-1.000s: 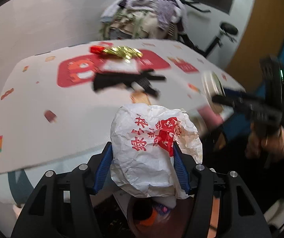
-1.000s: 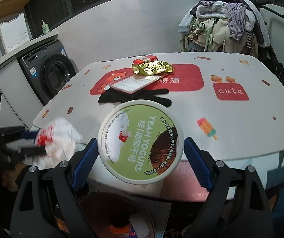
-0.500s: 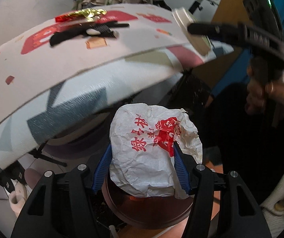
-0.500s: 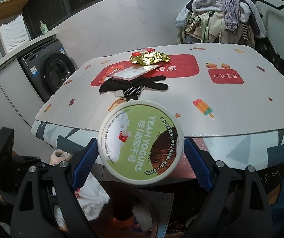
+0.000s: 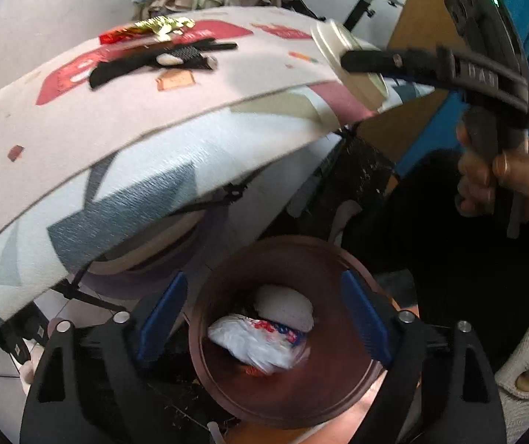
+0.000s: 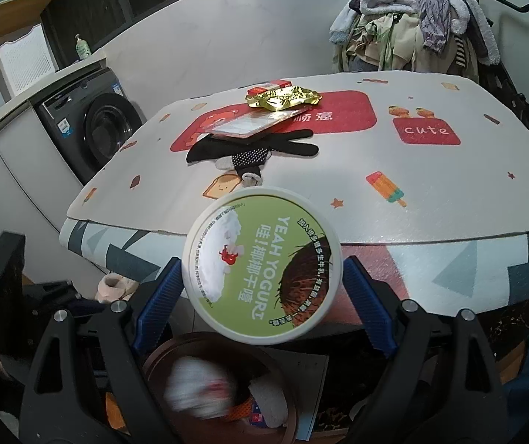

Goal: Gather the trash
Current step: 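Carry the white plastic bag over the bin and open the left gripper, then carry the yogurt cup over the bin and open the right gripper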

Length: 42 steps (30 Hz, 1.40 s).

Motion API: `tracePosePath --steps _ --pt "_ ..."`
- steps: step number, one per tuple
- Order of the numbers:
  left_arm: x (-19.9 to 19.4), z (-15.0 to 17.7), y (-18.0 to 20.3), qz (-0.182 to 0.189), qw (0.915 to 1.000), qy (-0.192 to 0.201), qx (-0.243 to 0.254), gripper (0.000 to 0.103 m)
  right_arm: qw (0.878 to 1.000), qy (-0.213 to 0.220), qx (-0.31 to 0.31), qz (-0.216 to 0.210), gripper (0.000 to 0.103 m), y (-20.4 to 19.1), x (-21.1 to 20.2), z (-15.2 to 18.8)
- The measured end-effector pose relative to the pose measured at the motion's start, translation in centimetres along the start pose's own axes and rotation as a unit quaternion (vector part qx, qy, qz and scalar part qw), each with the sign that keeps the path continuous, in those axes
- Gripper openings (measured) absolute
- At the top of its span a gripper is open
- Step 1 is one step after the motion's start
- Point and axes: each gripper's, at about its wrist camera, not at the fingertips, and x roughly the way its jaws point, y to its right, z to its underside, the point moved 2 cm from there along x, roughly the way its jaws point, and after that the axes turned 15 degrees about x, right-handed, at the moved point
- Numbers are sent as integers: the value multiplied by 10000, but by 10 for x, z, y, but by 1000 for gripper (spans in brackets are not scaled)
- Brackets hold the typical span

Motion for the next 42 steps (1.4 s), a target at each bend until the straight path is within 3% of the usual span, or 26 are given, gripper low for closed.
tracePosePath --steps 7,15,29,36,42 --pt "-31 -5 -17 -473 9970 561 -262 93 9997 -155 -193 -41 86 -8 5 8" --pt "-66 -3 -35 -992 9883 1056 -483 94 9968 -515 -580 -197 86 -24 11 23" --pt "-76 25 -58 -1356 9762 1261 -1133 95 9766 -1483 -1532 -291 86 -56 40 64" --pt "-65 28 -60 -1221 9787 1113 -1221 95 9579 -2059 -1997 -102 86 -67 62 90" --pt "-62 27 -59 -1196 9795 1075 -1214 95 9462 -2299 -2276 -56 86 -73 68 105"
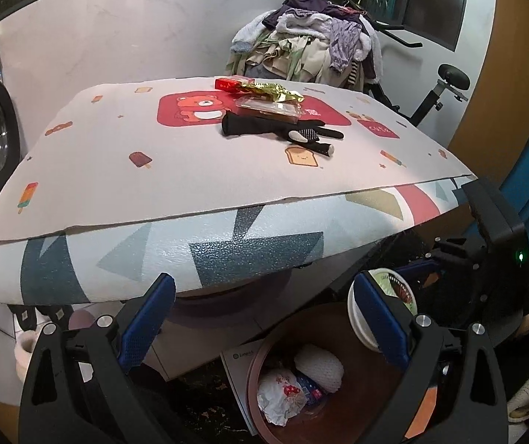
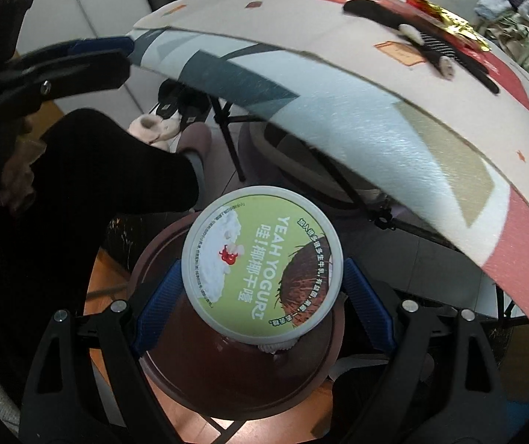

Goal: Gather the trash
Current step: 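Carry the yogurt cup over the bin and open the right gripper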

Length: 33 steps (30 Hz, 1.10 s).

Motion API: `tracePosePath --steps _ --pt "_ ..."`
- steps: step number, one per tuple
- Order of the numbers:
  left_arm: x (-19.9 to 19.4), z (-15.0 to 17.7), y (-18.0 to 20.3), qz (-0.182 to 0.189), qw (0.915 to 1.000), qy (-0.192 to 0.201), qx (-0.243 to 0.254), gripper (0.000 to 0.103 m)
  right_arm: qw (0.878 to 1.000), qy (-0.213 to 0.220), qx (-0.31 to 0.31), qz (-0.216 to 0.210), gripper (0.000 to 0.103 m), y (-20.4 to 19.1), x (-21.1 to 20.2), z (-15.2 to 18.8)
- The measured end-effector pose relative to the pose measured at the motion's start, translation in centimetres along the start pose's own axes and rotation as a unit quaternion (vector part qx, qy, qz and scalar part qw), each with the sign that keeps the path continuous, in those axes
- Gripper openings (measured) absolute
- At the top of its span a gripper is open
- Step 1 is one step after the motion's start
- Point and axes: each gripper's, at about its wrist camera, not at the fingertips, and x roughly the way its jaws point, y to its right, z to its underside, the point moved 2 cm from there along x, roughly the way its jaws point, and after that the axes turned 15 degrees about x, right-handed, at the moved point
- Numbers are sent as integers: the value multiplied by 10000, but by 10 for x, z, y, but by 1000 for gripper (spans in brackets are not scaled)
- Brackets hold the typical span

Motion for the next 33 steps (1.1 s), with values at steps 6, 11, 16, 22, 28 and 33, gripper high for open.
tracePosePath --steps 6,11,16,22,28,33 --pt "2 1 -2 10 10000 -25 -30 95 9999 -87 -44 -27 86 -2 4 2" --pt "2 1 -1 11 10000 -40 -26 95 9998 -136 -152 -7 86 -7 8 2" --pt "3 2 -1 8 10000 -56 -26 95 9997 -160 -164 35 88 -7 9 0" --pt "3 2 -1 6 10000 -61 -32 95 9999 -39 -48 134 96 -3 7 -4" --pt "3 3 -2 3 10000 -59 -34 95 9970 618 431 176 97 16 -15 -12" --pt "4 3 -2 2 10000 -60 -30 95 9880 1217 922 251 97 36 -37 -18"
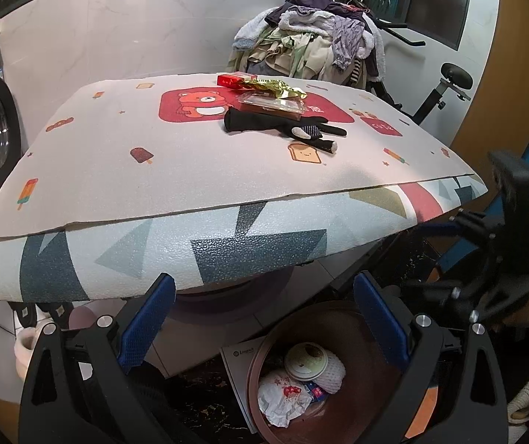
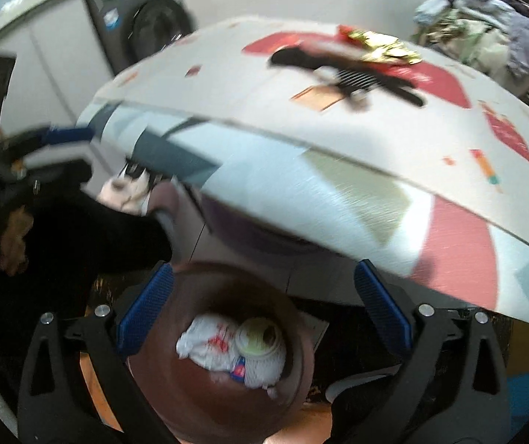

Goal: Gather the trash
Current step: 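Carry the yogurt cup over the bin and open the right gripper, then move both grippers back toward the remaining trash on the table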

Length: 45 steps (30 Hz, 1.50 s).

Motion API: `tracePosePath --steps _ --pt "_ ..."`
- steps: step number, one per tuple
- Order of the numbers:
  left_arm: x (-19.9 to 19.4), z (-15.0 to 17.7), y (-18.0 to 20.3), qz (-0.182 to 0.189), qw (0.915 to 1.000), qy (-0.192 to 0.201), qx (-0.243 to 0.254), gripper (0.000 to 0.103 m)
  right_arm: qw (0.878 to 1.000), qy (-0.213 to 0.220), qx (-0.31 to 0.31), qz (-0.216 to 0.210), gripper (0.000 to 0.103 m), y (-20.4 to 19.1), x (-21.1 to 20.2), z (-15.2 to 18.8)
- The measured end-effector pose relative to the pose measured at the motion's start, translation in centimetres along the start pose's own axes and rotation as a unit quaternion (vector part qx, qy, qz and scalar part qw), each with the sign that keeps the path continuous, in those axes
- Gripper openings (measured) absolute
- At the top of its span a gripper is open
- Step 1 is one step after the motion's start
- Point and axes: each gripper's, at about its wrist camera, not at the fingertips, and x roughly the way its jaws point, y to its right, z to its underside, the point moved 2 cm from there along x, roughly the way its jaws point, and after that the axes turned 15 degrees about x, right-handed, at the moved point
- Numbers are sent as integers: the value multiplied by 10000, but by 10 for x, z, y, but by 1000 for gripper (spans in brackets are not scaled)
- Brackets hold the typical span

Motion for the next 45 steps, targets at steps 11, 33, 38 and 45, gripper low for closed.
tracePosePath --steps 11,33,38,45 --pt "1 0 1 -7 10000 -18 11 95 9984 313 437 180 97 16 -7 -7" --pt "-2 -9 -3 287 9996 81 19 95 9962 342 802 62 97 33 -12 -19" --pt "2 -22 -16 414 9989 120 -169 95 9925 500 1104 -172 97 47 -19 -35" --pt "10 -56 -42 344 9987 283 -245 95 9936 483 1022 72 97 62 -14 -84"
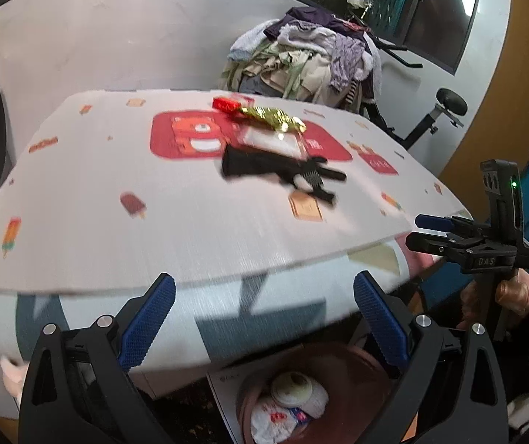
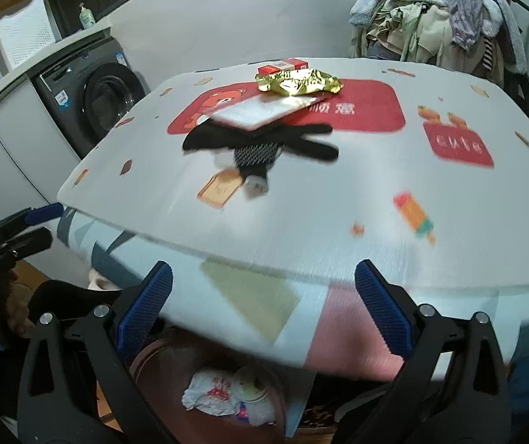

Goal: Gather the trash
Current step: 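Move both grippers back toward the remaining trash on the table, then grasp the clear pink-card package with the right gripper while the left gripper grasps the black glove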

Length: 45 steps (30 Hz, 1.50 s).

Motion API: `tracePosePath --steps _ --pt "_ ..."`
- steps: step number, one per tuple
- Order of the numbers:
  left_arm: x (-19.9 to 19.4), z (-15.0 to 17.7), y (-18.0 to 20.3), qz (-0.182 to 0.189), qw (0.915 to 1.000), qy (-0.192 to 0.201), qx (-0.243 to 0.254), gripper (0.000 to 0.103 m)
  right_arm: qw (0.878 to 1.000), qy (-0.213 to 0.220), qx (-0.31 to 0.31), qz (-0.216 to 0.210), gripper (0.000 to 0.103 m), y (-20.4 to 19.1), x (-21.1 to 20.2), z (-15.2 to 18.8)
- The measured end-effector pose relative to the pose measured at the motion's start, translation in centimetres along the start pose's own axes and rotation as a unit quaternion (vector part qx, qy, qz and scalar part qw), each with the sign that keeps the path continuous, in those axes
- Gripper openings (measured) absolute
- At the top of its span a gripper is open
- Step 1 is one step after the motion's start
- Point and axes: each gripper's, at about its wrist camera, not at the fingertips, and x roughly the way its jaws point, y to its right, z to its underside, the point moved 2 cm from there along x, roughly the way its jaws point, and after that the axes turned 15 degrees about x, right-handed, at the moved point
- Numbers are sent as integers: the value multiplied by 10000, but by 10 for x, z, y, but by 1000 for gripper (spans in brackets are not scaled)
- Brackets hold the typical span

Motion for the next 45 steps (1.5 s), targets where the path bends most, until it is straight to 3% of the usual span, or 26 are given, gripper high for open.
tracePosePath --steps 2,9,12,15,19,23,30,34,38,45 --pt "2 -11 -9 -36 10000 44 -12 95 9996 -20 -87 273 97 -1 8 -19" --pt "20 -46 -42 -130 9999 97 -50 95 9997 208 33 137 96 -8 39 -82" --pt "30 -55 -50 -148 9998 111 -62 95 9994 18 177 -285 70 -15 60 -97" --pt "39 -60 -56 -120 9998 103 -119 95 9985 -107 331 -434 54 -24 83 -108" --pt "48 -58 -58 -76 9998 70 -182 95 9975 -103 648 -276 43 -27 110 -123" --pt "55 -49 -57 15 9996 6 -298 95 9943 -28 1066 -83 41 -18 129 -137" --pt "64 -42 -57 87 9992 -96 -390 95 9759 -197 2158 -261 38 7 152 -144" --pt "64 -45 -53 105 9993 -79 -339 95 9737 -148 2217 -505 17 8 147 -143" --pt "64 -45 -49 146 9994 -76 -304 95 9731 106 2178 -745 12 10 118 -137" --pt "70 -49 -43 287 9990 -148 -318 92 9822 1084 1426 -574 9 12 30 -119"
